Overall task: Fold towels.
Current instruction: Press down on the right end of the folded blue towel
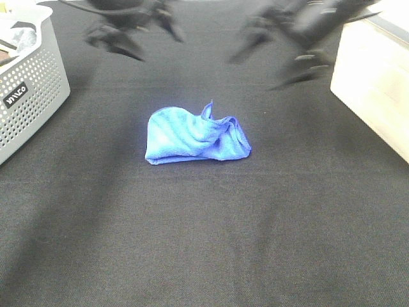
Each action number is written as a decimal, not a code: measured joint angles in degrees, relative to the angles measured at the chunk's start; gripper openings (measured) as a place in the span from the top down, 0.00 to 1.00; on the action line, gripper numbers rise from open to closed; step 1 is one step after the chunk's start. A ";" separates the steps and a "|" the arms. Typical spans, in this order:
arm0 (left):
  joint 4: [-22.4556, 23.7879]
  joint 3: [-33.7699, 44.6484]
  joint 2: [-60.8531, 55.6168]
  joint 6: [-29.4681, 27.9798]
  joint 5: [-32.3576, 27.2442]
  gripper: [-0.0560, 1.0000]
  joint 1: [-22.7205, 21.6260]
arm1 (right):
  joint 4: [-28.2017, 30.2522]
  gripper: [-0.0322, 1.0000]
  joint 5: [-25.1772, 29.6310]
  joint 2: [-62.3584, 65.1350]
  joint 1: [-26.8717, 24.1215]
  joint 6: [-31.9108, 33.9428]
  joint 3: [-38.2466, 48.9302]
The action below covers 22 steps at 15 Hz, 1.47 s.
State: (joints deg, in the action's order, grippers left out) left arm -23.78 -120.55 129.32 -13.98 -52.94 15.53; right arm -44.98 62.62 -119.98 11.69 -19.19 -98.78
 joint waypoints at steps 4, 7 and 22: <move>4.64 0.00 0.00 0.52 -1.32 0.24 -1.72 | -13.81 0.04 -4.70 -8.48 8.82 -8.48 0.00; 6.25 0.00 0.00 0.52 -2.35 0.24 -1.72 | -19.54 0.04 -6.42 -11.92 10.94 -12.03 0.00; 9.63 0.00 -2.18 4.13 -9.11 0.24 -1.72 | 15.70 0.04 -8.48 -6.02 4.07 3.27 0.00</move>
State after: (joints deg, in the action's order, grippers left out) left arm -14.15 -120.55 127.14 -9.85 -62.05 13.81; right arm -29.28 54.14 -125.99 15.76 -15.93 -98.78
